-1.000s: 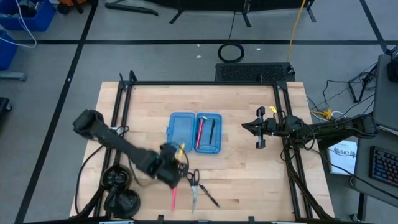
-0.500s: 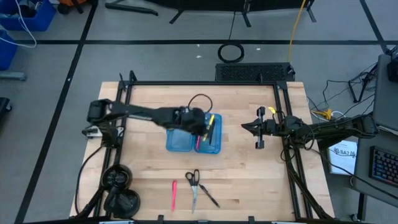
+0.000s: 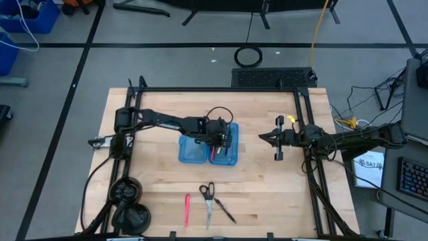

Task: Pick & place school supplies into a supply box
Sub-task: Put the yellow pen into the blue supply box, then put the black pen into the blue supply box

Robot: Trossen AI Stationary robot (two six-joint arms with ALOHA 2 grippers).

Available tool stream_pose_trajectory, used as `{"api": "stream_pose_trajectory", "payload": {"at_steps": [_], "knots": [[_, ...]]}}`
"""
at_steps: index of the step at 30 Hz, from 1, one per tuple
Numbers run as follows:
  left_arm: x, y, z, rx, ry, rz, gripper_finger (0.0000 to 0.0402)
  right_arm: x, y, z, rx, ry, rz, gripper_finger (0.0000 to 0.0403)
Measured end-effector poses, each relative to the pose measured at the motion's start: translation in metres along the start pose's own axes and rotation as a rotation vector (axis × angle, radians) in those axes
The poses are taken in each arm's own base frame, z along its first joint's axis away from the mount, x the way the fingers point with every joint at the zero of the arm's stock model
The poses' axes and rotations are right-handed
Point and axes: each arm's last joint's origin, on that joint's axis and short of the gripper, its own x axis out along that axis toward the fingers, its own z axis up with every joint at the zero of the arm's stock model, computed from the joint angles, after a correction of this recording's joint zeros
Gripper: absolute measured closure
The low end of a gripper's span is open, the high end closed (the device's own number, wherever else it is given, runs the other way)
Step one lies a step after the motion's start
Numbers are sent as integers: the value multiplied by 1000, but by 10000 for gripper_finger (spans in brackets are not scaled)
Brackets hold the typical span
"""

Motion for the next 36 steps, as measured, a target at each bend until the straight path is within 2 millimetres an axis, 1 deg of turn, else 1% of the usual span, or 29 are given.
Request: {"api": "stream_pose_trajectory", "payload": {"at_steps": [5,12,17,23,27,30,32,34,36], "knots": [[5,3,2,-50,-19,23,382,0,0,0,-4,0,0,403],[10,7,-1,-70,-5,63,380,0,0,0,-7,-1,0,403],[10,6,-4,-61,-34,69,348,0,0,0,5,0,0,403],[10,-3,-10,13,-42,12,302,0,0,0,11,0,1,403],[9,-6,-14,25,-41,-8,281,0,0,0,11,0,1,403],[1,-10,-14,78,-31,-41,275,0,0,0,7,0,1,403],[-12,-15,-14,139,-21,-74,274,0,0,0,6,-1,1,403],[-30,-21,-13,218,-5,-134,274,0,0,0,5,-1,1,403],[-56,-27,-13,327,-9,-204,273,0,0,1,4,-6,0,403]]}}
